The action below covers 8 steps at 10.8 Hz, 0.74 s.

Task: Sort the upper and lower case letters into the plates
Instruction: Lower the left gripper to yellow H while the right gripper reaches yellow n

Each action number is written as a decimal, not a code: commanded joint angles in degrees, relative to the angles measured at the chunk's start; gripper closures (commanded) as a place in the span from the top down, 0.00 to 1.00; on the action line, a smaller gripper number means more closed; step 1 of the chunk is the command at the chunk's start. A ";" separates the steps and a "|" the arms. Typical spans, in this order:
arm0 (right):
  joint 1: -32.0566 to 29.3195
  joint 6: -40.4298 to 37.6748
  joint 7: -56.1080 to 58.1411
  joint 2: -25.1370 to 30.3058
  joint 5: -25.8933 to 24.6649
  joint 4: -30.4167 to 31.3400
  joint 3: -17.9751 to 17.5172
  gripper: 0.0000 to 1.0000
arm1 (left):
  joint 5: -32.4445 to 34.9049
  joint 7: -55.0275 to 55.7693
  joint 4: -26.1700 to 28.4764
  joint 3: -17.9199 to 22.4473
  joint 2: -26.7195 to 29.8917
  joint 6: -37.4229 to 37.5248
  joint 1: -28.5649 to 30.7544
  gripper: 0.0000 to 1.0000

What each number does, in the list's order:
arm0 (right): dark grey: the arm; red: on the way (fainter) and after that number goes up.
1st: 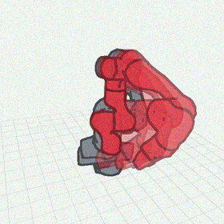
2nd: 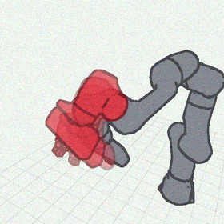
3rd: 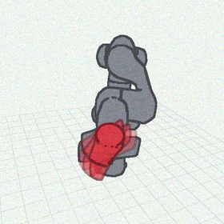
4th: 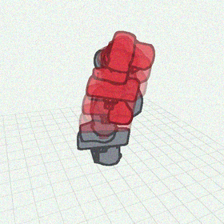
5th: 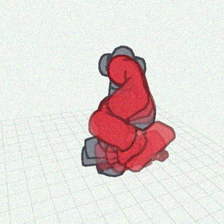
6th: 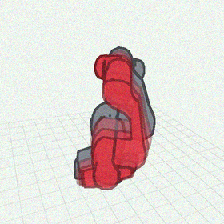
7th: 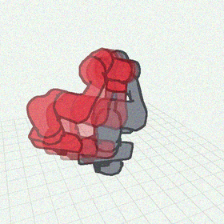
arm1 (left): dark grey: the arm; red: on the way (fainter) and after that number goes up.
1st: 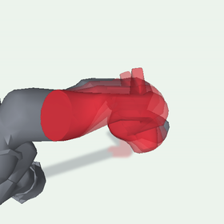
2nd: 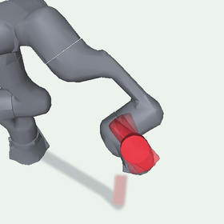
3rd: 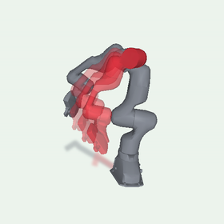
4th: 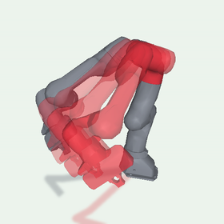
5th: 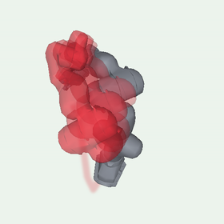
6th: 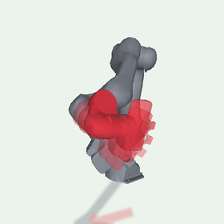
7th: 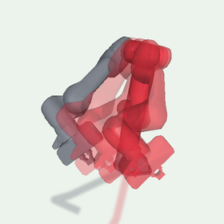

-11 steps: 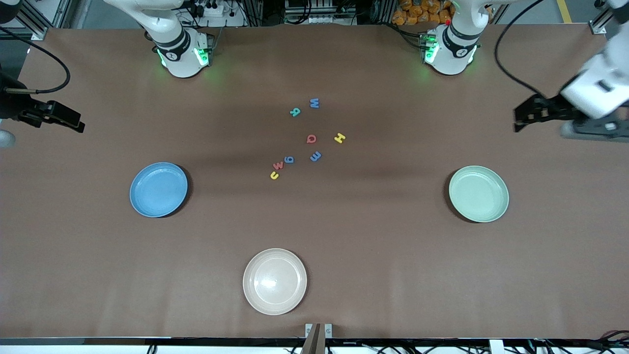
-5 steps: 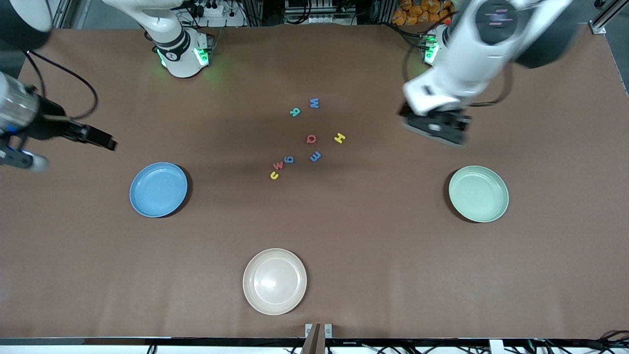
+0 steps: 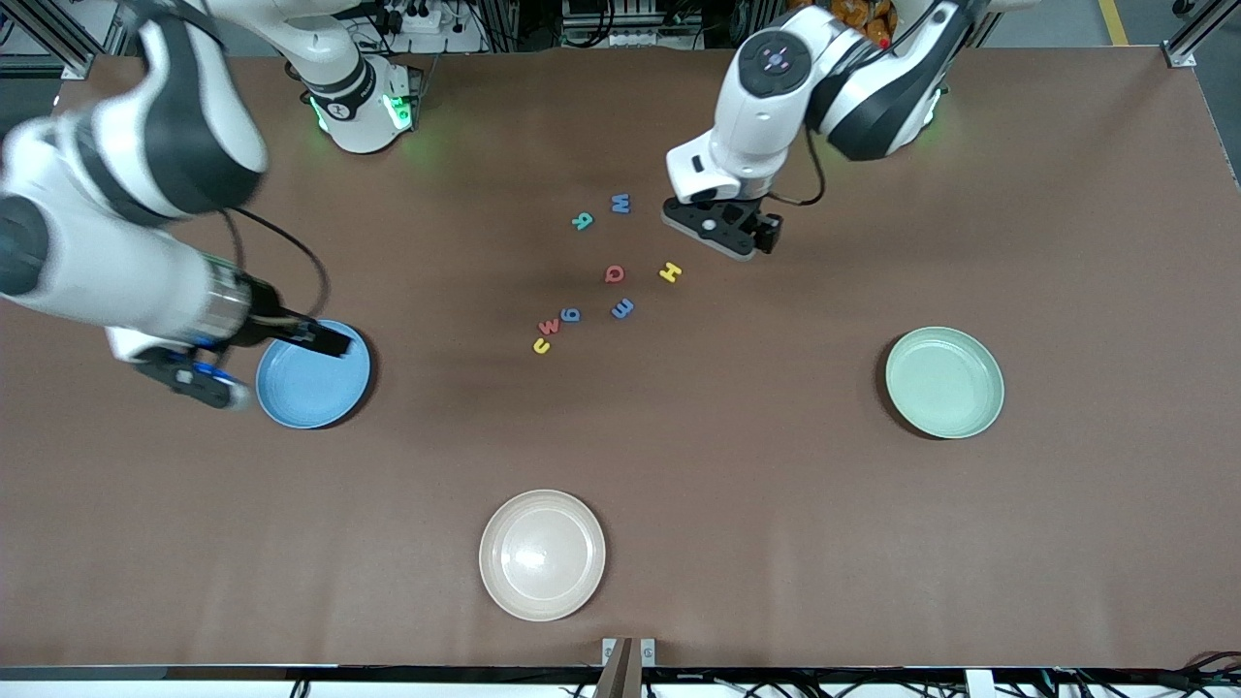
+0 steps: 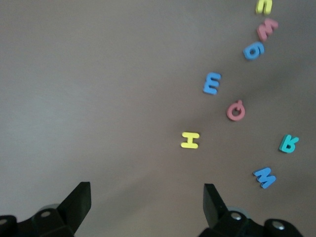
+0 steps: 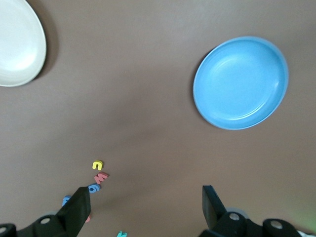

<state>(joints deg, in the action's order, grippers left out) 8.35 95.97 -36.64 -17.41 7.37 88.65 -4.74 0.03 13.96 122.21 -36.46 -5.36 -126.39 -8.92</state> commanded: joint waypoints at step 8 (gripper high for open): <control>12.11 21.54 -23.92 -14.65 2.39 4.60 -0.44 1.00 | 15.07 24.08 4.00 0.86 -15.45 -12.91 -11.19 0.90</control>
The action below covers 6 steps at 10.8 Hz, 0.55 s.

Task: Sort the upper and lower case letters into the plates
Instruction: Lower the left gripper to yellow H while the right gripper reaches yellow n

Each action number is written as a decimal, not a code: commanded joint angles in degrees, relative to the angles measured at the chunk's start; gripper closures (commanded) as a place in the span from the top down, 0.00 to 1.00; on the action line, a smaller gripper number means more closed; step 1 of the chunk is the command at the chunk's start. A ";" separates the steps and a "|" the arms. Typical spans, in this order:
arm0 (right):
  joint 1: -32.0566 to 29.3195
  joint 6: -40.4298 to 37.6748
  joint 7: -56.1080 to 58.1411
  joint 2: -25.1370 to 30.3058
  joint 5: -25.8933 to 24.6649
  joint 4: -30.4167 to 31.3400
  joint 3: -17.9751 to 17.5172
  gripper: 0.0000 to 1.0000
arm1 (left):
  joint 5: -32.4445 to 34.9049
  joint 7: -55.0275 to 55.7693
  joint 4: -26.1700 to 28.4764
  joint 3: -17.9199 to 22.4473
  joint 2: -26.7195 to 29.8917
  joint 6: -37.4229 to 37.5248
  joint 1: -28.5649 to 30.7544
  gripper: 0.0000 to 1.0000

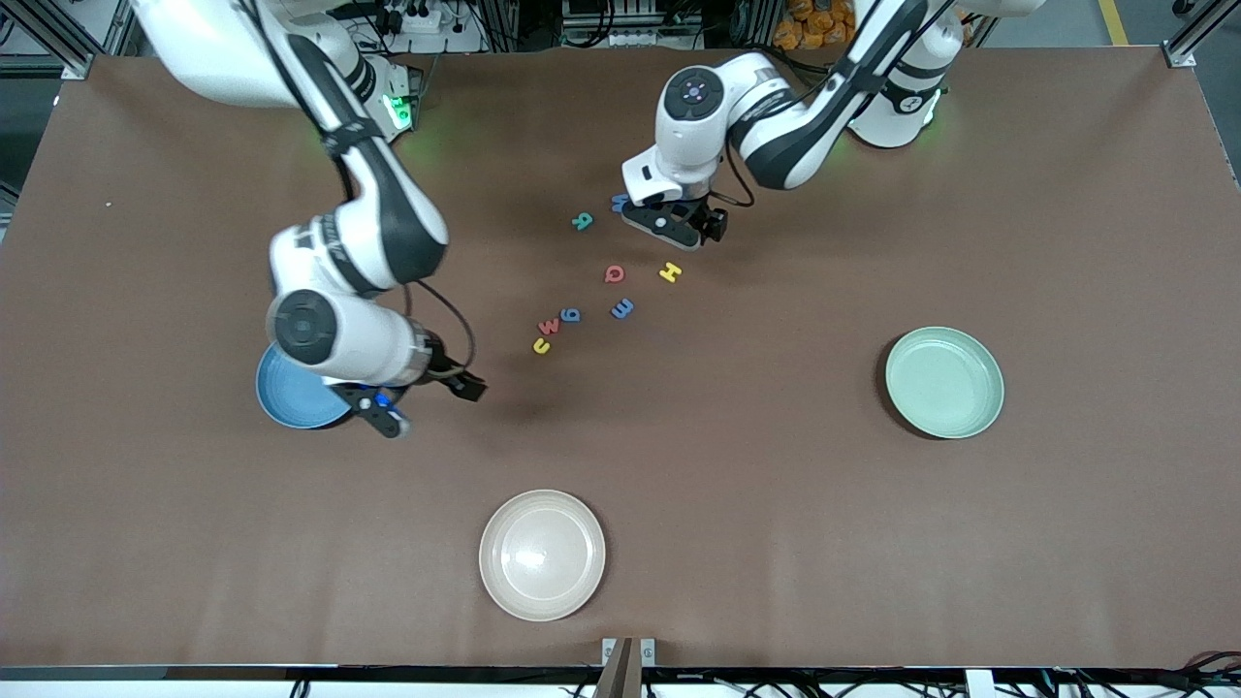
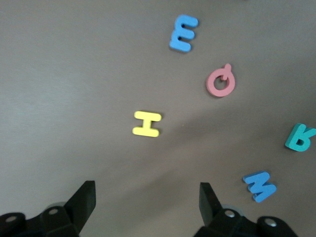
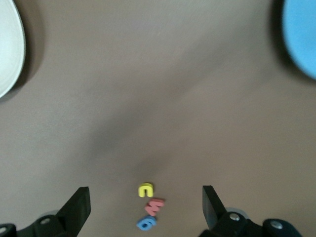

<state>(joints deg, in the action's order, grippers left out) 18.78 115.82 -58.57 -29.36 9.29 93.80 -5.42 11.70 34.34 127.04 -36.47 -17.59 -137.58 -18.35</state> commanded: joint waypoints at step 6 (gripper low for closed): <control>8.19 9.50 -2.69 -3.95 -1.73 5.24 0.23 1.00 | 8.49 8.46 -2.23 8.59 -9.74 -9.01 -6.53 0.75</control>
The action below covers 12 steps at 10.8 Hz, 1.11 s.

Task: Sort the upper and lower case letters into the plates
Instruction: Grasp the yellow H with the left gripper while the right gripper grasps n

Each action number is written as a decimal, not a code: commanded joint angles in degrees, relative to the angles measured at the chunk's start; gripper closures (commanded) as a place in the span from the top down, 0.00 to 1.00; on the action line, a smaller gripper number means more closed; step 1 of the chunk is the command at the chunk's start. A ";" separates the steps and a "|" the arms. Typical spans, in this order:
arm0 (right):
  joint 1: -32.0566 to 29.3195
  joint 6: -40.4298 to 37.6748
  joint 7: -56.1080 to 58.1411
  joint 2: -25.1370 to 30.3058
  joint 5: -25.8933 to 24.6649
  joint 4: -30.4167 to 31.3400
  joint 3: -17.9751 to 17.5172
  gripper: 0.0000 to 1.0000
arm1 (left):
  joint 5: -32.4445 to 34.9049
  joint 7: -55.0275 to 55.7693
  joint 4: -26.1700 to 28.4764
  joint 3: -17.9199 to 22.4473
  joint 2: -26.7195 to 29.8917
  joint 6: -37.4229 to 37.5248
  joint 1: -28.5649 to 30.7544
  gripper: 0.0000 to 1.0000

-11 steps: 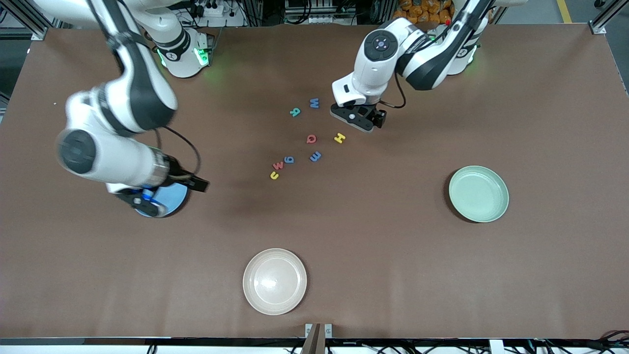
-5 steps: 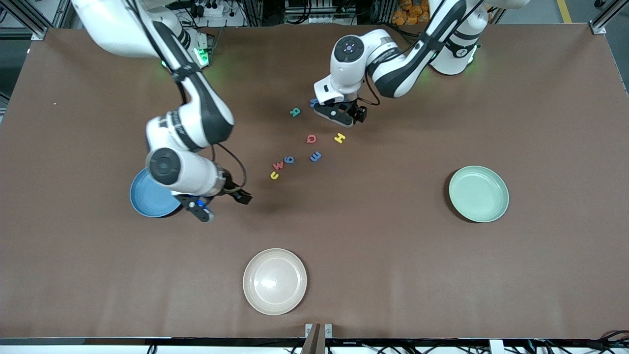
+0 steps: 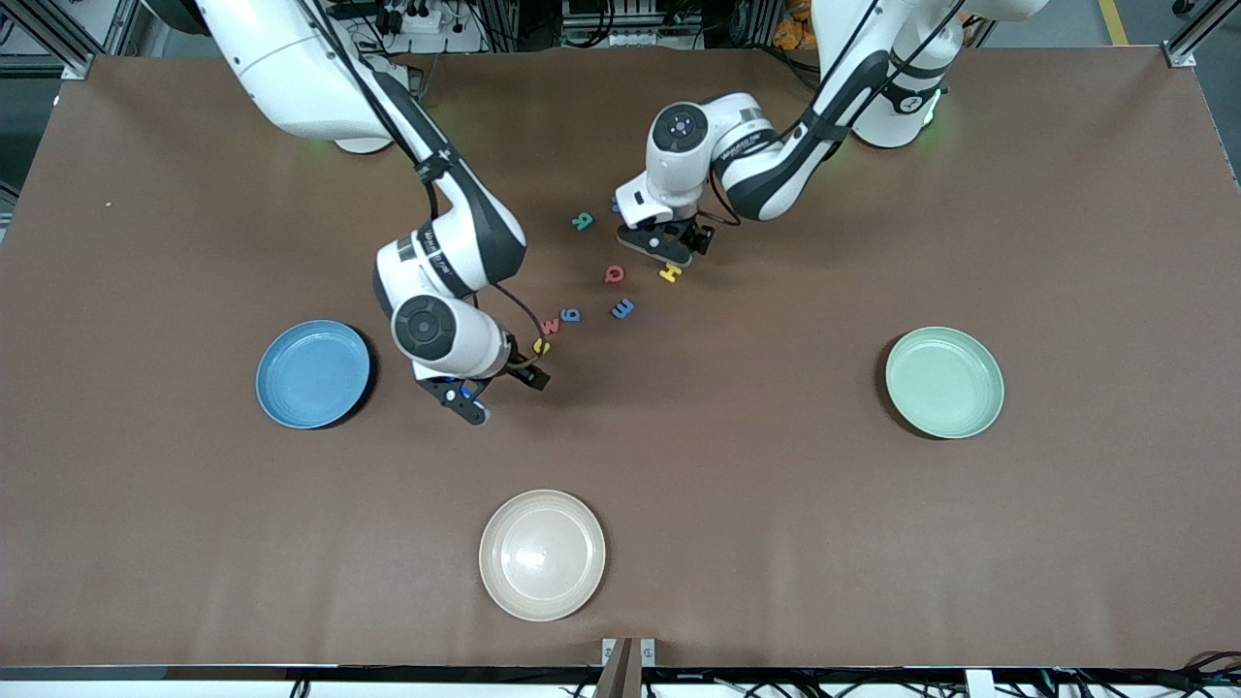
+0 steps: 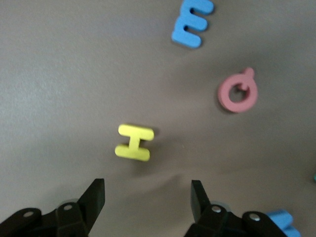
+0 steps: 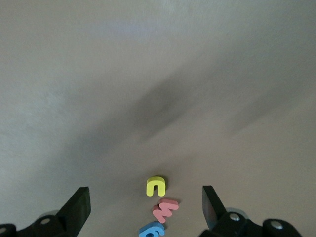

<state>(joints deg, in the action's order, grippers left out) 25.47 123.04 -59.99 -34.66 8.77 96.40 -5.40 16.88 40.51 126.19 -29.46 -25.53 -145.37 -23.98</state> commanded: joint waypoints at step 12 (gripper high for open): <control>4.50 18.46 -1.53 0.56 -3.41 13.20 0.13 1.00 | 7.37 4.84 -2.53 4.94 -5.67 -3.61 -3.61 0.65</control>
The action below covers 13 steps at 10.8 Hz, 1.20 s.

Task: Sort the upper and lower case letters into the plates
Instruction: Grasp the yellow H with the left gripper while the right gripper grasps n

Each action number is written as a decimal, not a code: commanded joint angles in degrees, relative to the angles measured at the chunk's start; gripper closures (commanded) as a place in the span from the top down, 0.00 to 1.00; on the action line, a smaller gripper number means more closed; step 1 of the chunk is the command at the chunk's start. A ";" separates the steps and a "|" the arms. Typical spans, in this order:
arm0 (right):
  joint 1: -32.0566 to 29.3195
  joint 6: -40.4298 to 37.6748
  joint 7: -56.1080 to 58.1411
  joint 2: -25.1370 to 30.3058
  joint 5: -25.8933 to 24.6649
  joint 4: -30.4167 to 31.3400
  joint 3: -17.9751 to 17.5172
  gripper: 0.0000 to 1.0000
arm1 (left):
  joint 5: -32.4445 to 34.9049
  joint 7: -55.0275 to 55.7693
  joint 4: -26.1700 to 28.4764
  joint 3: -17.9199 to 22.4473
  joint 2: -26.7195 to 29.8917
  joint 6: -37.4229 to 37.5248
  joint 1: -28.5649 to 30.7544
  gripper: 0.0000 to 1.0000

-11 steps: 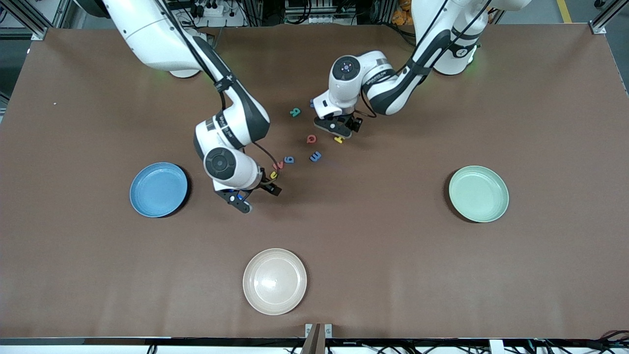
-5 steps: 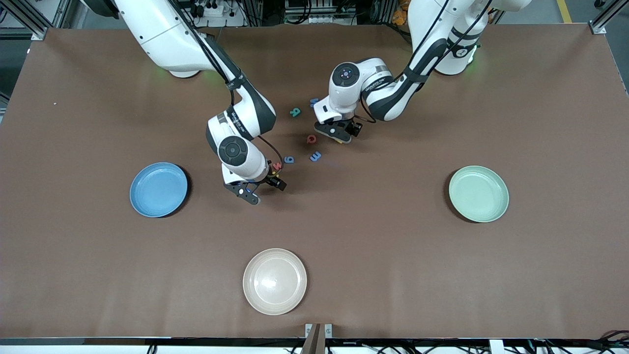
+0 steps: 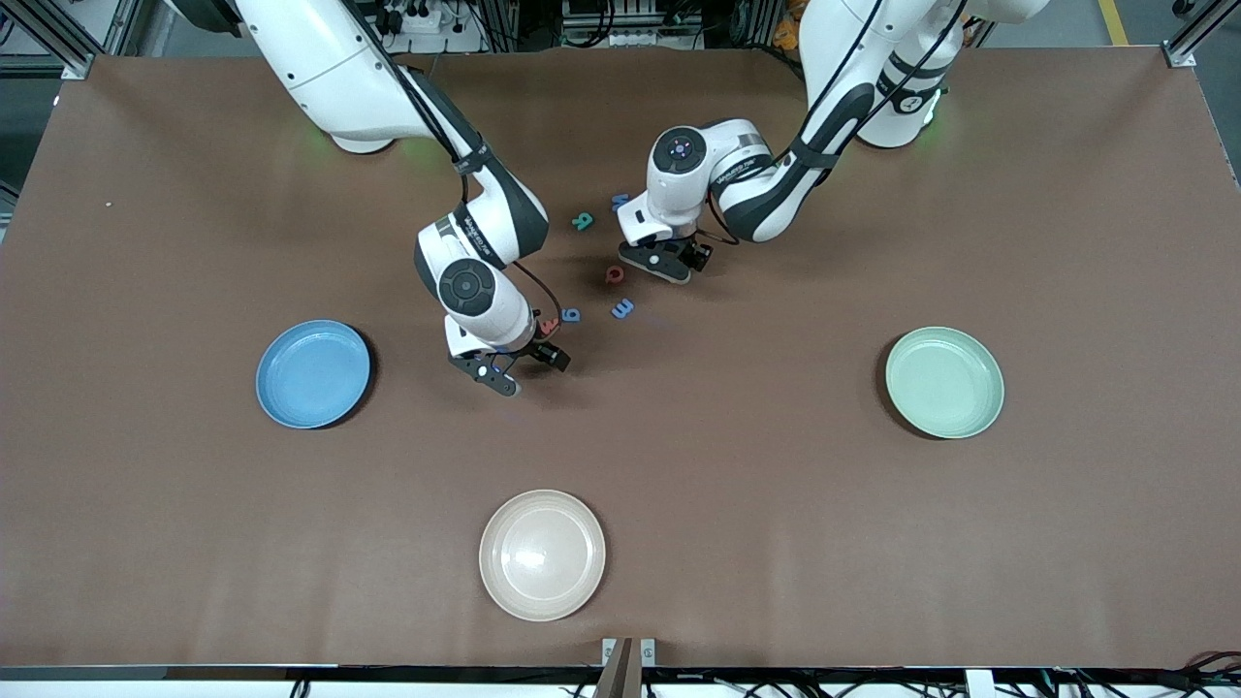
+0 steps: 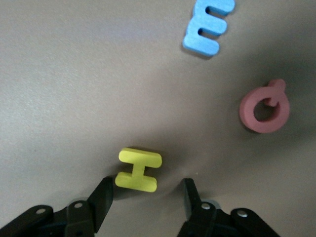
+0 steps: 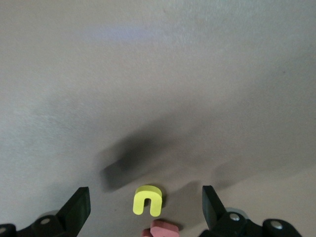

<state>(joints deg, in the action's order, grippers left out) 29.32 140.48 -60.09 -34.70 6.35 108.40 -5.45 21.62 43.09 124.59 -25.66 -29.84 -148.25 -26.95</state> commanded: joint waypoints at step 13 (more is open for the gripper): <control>1.09 2.61 -4.16 -1.07 -0.63 0.76 0.17 0.81 | 2.82 5.33 -1.37 1.57 7.48 1.89 4.25 0.00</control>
<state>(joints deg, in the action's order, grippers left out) 29.89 142.25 -62.70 -35.48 6.35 108.99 -5.46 22.27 45.78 122.19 -23.86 -28.09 -148.47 -25.26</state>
